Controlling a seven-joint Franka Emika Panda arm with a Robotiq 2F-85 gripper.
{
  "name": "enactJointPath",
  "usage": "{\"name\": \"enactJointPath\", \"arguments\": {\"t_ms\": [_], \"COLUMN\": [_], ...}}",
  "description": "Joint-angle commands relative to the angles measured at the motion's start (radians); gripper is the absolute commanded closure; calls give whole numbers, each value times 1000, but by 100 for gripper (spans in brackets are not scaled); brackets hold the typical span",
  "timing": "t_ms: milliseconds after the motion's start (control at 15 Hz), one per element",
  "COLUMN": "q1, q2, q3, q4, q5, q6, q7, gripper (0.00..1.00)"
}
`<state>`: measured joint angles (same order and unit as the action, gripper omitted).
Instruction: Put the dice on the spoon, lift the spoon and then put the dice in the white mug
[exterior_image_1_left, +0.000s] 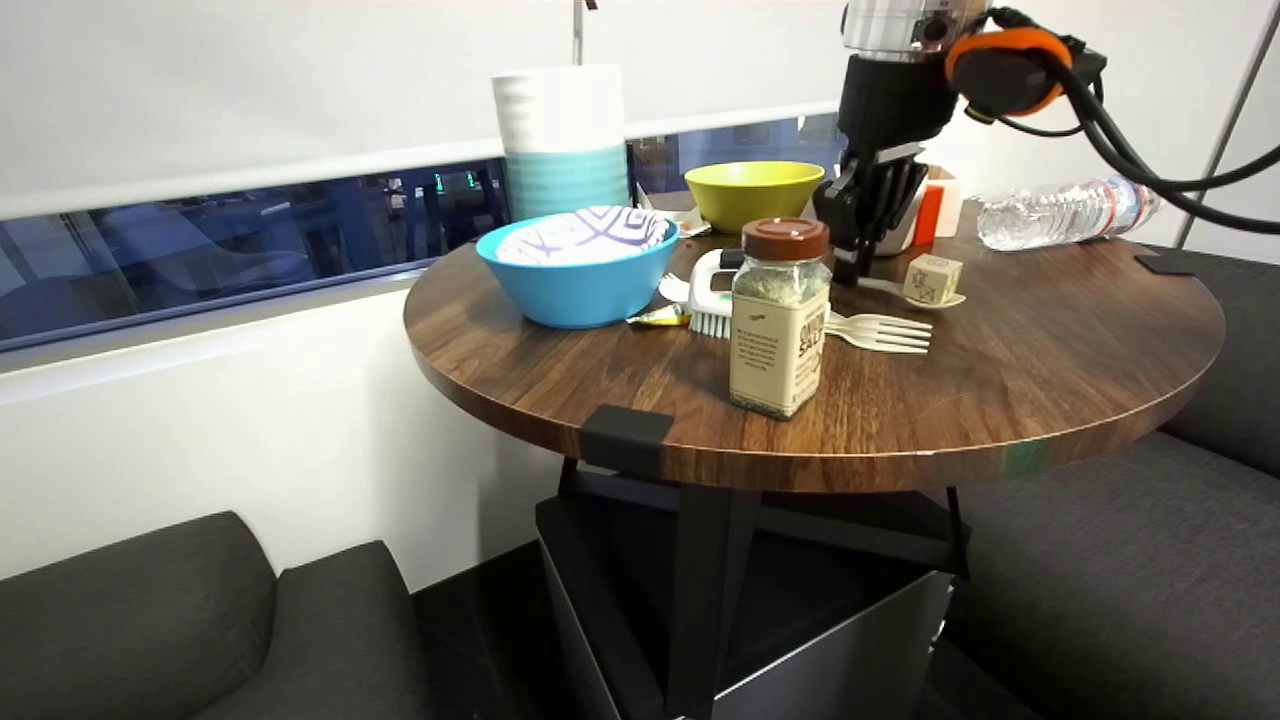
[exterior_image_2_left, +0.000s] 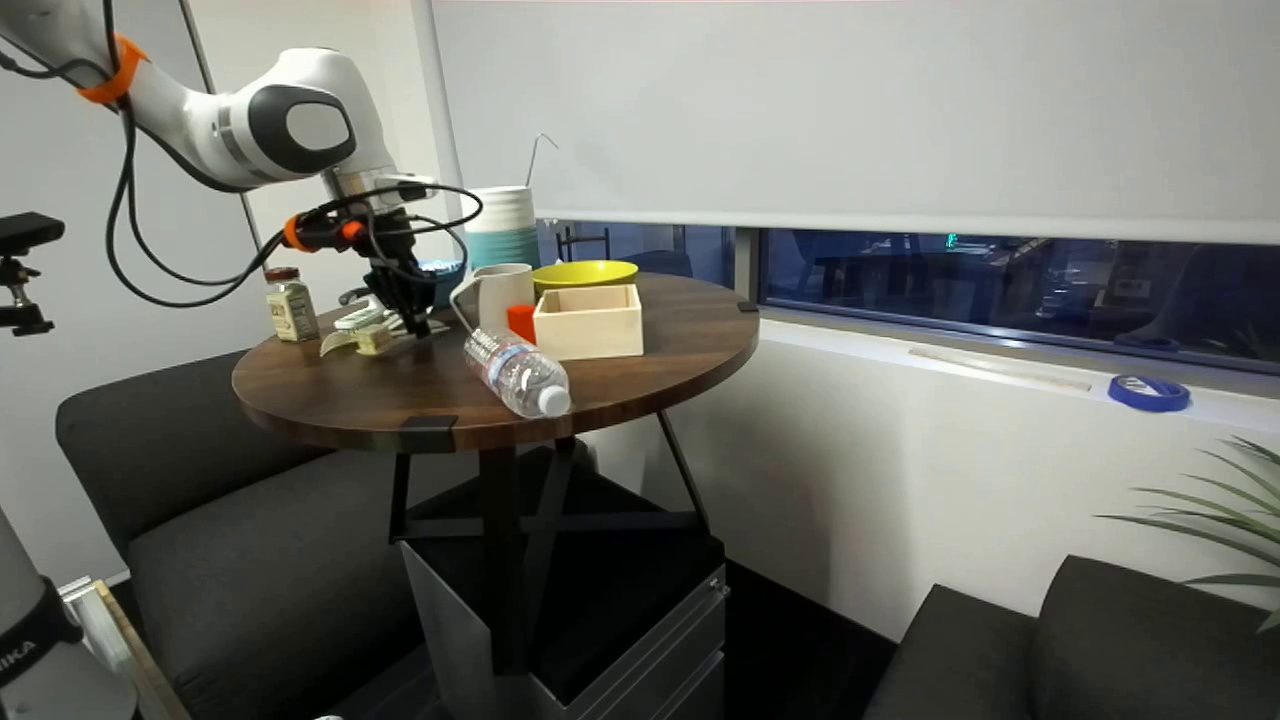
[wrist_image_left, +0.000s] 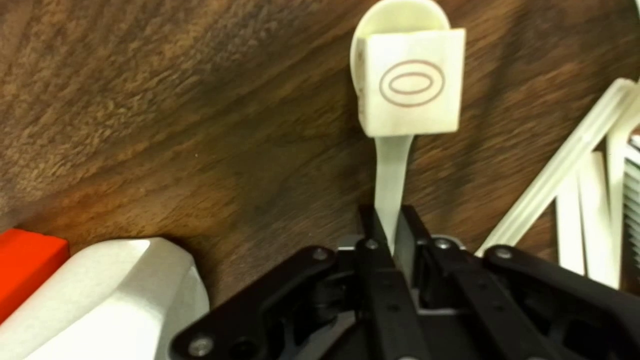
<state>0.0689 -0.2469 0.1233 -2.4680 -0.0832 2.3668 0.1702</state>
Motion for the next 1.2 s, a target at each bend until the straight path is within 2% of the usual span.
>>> {"name": "enactJointPath", "arguments": {"t_ms": [0, 600, 667, 933, 1000, 1133], "q1": [0, -5, -2, -1, -1, -9], "q2": [-27, -74, -71, -74, -74, -97], "q3": [6, 18, 5, 9, 9, 1], "q4": [28, 144, 111, 133, 133, 130], "q5": [1, -13, 1, 0, 0, -4], "q6": [-43, -235, -184, -214, -214, -204], "q7": [23, 64, 34, 41, 41, 43], "gripper": [97, 97, 87, 87, 97, 97]}}
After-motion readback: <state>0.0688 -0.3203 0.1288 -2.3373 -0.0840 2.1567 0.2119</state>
